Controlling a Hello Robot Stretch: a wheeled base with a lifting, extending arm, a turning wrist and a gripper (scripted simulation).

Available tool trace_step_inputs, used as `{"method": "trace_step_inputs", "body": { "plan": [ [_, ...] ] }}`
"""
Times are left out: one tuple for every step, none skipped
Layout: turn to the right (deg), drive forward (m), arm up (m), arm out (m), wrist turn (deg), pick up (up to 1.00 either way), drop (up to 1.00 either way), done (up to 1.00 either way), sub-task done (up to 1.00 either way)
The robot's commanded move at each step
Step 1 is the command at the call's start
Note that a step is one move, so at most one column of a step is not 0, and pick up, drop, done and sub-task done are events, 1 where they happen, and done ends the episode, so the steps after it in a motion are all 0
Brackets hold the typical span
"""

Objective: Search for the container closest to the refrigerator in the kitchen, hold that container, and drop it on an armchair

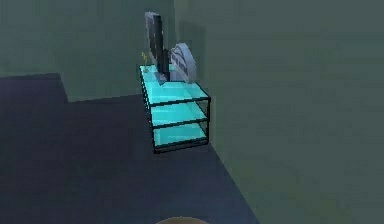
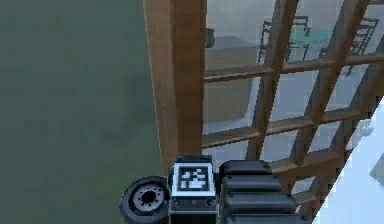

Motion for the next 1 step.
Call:
{"method": "trace_step_inputs", "body": {
  "plan": [
    [-3.0, 0.0, 0.0, 0.0, 0.0, 0.0, 0.0, 0.0, 0.0]
  ]
}}
